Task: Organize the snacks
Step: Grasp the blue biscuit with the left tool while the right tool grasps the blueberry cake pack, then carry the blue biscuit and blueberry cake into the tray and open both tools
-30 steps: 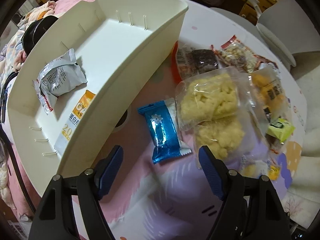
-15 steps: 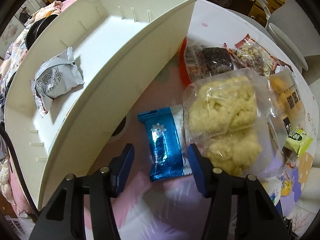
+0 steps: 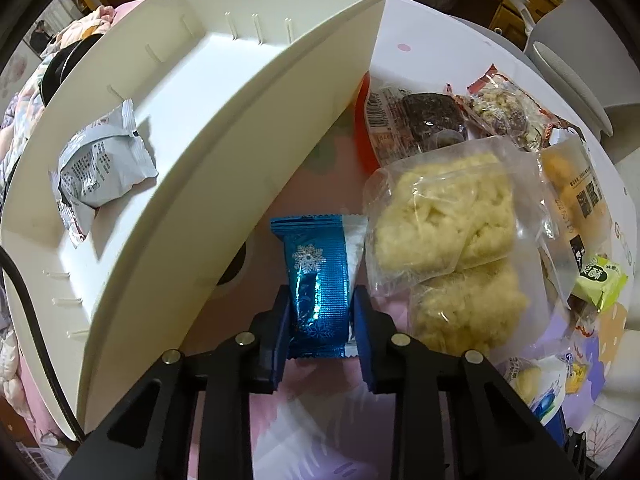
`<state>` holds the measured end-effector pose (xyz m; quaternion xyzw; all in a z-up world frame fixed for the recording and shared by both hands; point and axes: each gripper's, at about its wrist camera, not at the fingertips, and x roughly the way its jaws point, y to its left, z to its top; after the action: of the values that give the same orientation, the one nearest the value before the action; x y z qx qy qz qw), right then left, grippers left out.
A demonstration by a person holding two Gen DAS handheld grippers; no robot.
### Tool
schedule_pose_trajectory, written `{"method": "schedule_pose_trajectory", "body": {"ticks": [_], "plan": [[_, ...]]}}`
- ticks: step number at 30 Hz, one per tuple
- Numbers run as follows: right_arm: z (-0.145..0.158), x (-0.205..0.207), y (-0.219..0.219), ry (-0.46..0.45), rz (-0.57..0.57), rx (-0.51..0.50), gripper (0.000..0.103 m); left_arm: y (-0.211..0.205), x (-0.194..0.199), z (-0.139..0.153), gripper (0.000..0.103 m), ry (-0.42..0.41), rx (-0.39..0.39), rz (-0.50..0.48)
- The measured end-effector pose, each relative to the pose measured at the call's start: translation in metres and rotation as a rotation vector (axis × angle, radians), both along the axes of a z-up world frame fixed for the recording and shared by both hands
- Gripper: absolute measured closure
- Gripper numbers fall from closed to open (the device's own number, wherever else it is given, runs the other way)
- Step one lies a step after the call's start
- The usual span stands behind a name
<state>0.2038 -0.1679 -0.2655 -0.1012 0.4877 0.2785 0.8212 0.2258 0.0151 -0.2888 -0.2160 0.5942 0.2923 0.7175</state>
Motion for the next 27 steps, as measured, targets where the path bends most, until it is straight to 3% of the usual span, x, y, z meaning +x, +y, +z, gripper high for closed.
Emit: {"method": "schedule_pose_trajectory", "body": {"ticks": [14, 27], "plan": [[0.005, -0.010, 0.003, 0.045, -0.001, -0.038, 0.048, -0.003, -0.018, 0.019, 0.079, 0.001, -0.042, -0.042], [0.028, -0.038, -0.004, 0.072, -0.024, -0.032, 0.049, -0.032, -0.052, 0.051, 0.080, -0.034, -0.089, -0.203]]}}
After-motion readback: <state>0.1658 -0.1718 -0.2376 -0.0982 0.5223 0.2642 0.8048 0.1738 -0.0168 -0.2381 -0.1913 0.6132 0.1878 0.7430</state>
